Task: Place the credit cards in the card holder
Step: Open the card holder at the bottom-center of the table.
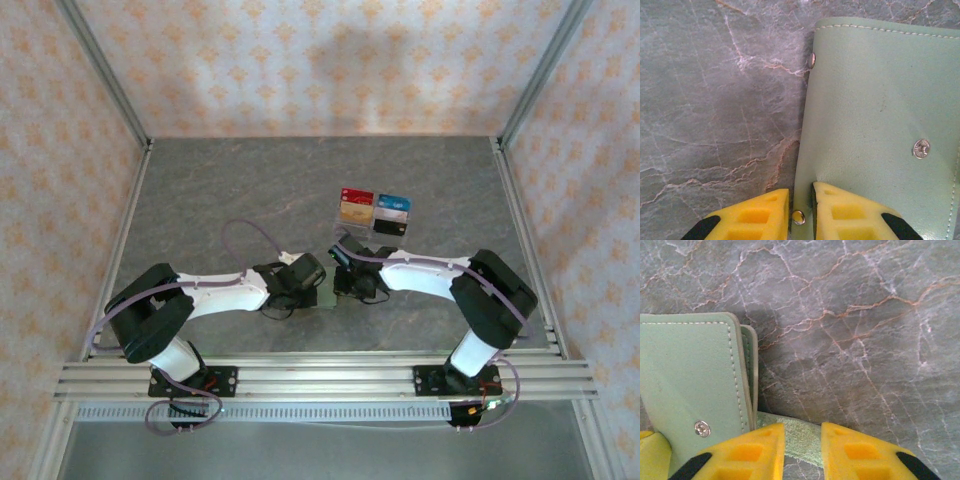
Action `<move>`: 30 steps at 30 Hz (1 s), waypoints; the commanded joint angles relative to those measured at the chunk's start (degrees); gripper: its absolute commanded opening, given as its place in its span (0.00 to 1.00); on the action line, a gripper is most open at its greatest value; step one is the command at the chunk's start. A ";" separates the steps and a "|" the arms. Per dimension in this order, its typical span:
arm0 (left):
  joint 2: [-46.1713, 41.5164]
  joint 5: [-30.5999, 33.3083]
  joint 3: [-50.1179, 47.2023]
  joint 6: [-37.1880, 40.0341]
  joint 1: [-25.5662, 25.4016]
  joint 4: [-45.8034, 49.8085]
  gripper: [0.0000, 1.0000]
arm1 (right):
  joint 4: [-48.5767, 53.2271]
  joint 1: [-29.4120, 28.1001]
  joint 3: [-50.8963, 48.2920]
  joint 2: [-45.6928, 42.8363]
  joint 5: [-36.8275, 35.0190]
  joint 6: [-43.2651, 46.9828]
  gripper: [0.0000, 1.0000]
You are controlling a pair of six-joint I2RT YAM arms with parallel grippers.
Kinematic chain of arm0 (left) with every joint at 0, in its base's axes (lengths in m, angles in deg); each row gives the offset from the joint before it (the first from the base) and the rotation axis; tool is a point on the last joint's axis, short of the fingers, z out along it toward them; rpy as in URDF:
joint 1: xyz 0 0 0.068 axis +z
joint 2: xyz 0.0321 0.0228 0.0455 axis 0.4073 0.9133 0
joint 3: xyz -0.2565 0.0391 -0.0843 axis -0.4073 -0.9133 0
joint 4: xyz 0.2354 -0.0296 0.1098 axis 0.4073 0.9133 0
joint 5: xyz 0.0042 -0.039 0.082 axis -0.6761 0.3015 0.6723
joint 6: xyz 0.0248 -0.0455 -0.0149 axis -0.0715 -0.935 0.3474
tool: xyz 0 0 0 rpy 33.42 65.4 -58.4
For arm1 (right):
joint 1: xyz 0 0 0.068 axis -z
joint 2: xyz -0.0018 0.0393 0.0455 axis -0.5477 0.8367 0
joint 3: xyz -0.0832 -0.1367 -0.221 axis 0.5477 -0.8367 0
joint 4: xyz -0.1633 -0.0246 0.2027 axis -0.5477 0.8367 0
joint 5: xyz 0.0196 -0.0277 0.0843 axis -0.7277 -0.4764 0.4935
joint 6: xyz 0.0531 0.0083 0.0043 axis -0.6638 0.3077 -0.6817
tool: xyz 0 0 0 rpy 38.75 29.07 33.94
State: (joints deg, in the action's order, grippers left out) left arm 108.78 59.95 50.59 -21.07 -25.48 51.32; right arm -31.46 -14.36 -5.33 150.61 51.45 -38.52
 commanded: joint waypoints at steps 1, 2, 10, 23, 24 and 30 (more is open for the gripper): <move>0.64 3.43 -0.82 0.84 0.00 4.68 0.20 | -2.05 -1.21 -0.66 -2.91 2.12 0.13 0.31; 0.49 3.47 -0.68 1.01 0.03 4.77 0.20 | -2.20 -1.23 -0.67 -3.50 2.43 0.13 0.33; 0.31 3.23 -0.72 1.12 -0.09 4.44 0.20 | -4.56 -1.21 0.20 -2.90 6.09 0.60 0.39; -2.17 -1.20 1.12 2.88 -2.19 1.31 0.28 | -7.15 -1.08 0.30 -4.43 8.86 0.83 0.49; -2.25 -1.61 1.51 3.08 -2.33 1.05 0.28 | -7.23 -1.04 0.15 -4.66 8.89 0.84 0.49; -2.47 -3.77 4.10 4.09 -3.65 -0.03 0.32 | -7.54 -0.60 -0.81 -6.40 9.15 0.92 0.50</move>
State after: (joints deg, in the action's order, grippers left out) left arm 107.91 59.58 51.84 -18.29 -27.45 53.60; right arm -36.95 -14.47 -5.81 145.67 58.86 -38.13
